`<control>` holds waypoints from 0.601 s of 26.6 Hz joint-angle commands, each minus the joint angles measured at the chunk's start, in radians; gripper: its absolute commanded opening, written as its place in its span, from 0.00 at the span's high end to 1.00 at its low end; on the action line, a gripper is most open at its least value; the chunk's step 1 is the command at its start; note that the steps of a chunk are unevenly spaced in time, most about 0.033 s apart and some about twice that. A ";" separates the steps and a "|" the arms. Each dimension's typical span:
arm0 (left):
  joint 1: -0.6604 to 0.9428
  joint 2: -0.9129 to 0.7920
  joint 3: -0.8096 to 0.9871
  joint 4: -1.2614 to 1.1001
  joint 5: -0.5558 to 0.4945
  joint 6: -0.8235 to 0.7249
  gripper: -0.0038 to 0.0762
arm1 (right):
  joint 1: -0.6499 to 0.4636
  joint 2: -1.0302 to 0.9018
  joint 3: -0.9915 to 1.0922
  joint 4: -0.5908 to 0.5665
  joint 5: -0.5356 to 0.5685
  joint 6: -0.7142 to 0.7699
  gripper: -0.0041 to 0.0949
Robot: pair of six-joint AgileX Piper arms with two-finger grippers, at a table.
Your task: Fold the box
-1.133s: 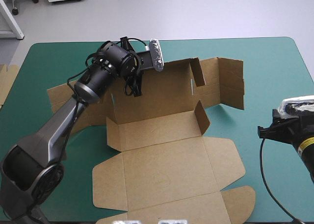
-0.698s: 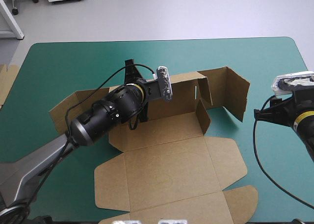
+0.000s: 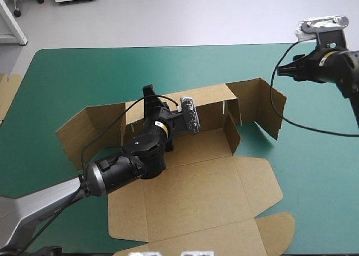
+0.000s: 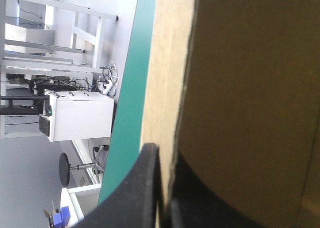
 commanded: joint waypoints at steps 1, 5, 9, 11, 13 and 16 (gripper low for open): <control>-0.008 -0.036 0.011 0.030 -0.026 -0.091 0.97 | -0.087 0.044 -0.110 0.178 -0.020 -0.121 0.46; -0.008 -0.036 0.040 0.057 -0.044 -0.117 0.97 | -0.109 0.177 -0.209 0.305 0.003 -0.190 0.47; -0.008 -0.036 0.040 0.061 -0.052 -0.117 0.97 | -0.109 0.300 -0.315 0.393 0.003 -0.223 0.47; -0.008 -0.036 0.040 0.059 -0.054 -0.117 0.97 | -0.109 0.351 -0.368 0.404 0.013 -0.223 0.47; -0.008 -0.036 0.040 0.061 -0.054 -0.117 0.97 | -0.109 0.414 -0.428 0.430 0.048 -0.225 0.47; -0.008 -0.036 0.040 0.061 -0.058 -0.117 0.97 | -0.109 0.500 -0.501 0.478 0.114 -0.242 0.48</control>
